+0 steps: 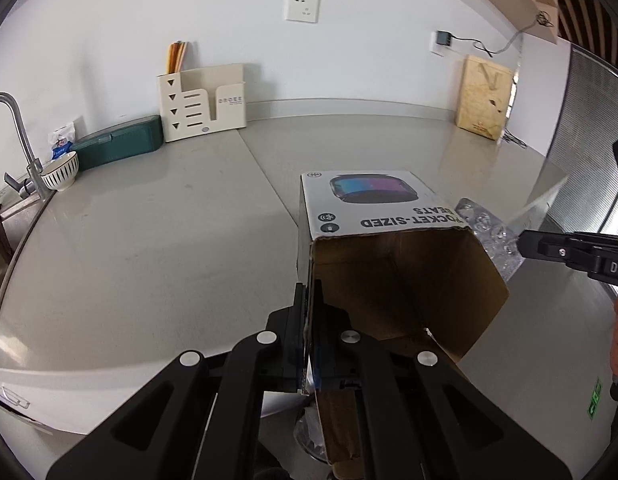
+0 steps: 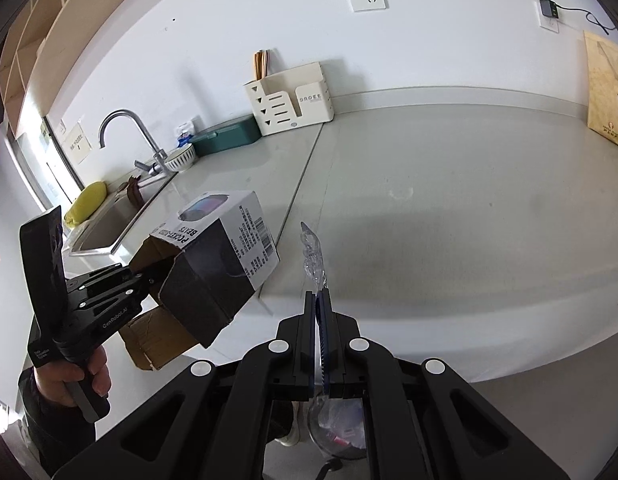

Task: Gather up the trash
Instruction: 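Carry the speaker box and blister pack down over the wastebasket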

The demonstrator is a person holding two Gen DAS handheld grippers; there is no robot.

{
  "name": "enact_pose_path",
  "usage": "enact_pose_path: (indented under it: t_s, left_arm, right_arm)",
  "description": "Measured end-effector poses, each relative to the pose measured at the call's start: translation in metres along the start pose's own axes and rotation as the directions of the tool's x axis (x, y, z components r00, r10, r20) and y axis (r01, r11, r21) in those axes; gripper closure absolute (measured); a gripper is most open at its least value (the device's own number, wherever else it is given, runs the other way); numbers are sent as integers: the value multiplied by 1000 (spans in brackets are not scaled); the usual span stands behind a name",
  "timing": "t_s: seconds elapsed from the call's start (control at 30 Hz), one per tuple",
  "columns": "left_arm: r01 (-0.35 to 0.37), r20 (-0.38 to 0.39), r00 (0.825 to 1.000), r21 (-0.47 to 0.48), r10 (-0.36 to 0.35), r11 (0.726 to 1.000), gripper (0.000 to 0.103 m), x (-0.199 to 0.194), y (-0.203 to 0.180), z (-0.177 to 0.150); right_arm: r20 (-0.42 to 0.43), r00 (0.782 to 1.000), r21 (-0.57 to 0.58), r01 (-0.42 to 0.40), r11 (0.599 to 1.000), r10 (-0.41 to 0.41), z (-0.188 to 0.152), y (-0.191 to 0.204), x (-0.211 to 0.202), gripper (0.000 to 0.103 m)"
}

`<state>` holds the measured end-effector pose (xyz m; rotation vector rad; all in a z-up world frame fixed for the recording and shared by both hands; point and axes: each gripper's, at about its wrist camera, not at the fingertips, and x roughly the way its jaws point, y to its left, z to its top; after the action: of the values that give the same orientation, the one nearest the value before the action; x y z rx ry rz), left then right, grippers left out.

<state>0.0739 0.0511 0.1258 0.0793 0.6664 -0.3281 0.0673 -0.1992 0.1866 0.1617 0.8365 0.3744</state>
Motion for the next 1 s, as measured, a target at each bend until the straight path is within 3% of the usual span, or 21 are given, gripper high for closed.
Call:
enact_pose_path:
  t_s: [0.27, 0.6, 0.77, 1.0]
  left_arm:
    - [88, -43, 996, 93, -84, 992, 99, -23, -38, -66]
    - [156, -184, 974, 127, -131, 980, 99, 11, -55, -135]
    - [170, -273, 953, 130, -130, 977, 99, 48, -54, -164]
    - [186, -400, 908, 115, -126, 976, 99, 116, -49, -203]
  right_arm:
    - [-30, 999, 74, 27, 997, -24, -78, 0, -20, 96]
    - [-136, 989, 203, 87, 975, -60, -154, -7, 13, 96]
    - [-189, 980, 258, 109, 960, -60, -182, -15, 45, 96]
    - [-292, 956, 348, 145, 926, -40, -218, -45, 108, 96]
